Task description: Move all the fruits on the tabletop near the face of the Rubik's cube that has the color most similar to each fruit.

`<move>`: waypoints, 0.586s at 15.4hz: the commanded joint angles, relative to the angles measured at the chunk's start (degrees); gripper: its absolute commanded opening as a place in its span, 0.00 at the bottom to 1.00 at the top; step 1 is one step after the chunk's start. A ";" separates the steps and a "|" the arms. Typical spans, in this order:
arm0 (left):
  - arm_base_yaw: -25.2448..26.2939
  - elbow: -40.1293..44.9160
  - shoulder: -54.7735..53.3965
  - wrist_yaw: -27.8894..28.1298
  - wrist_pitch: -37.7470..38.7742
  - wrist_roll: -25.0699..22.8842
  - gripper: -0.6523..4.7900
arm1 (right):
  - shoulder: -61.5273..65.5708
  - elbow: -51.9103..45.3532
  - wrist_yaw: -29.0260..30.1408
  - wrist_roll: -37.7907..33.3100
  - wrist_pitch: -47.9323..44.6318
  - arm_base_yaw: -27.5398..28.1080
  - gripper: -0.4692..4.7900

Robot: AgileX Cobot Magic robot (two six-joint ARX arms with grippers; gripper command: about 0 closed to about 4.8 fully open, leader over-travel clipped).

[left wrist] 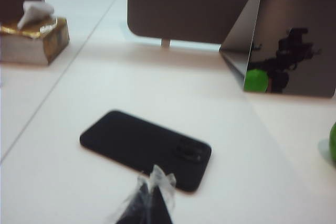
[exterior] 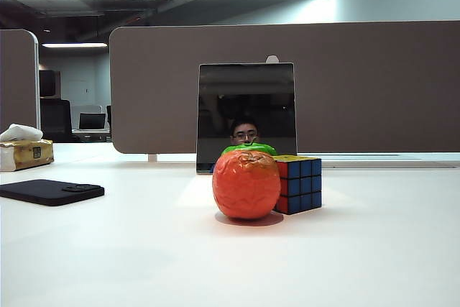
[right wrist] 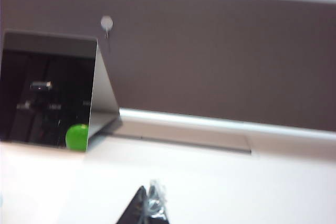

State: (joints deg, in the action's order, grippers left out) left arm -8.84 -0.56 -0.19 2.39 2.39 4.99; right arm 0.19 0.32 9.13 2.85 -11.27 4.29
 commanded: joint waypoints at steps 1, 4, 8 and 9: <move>0.04 -0.09 -0.02 -0.09 -4.98 -2.62 0.11 | -0.07 -0.26 0.24 -0.33 4.68 -0.02 0.09; 0.04 -0.07 -0.02 -1.46 -4.66 -7.93 0.11 | -0.07 -0.26 0.22 -0.31 7.52 -0.02 0.09; 0.04 -0.07 -0.02 -6.29 -4.63 -11.98 0.11 | -0.07 -0.28 0.22 -0.31 9.88 -0.02 0.09; 0.04 -0.07 -0.02 -6.71 -4.72 -12.15 0.11 | -0.07 -0.26 0.22 -0.31 10.19 -0.02 0.09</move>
State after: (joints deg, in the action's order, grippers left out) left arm -8.84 -0.58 -0.19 -3.09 -1.72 -5.98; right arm 0.19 0.32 9.13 2.74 -0.91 4.29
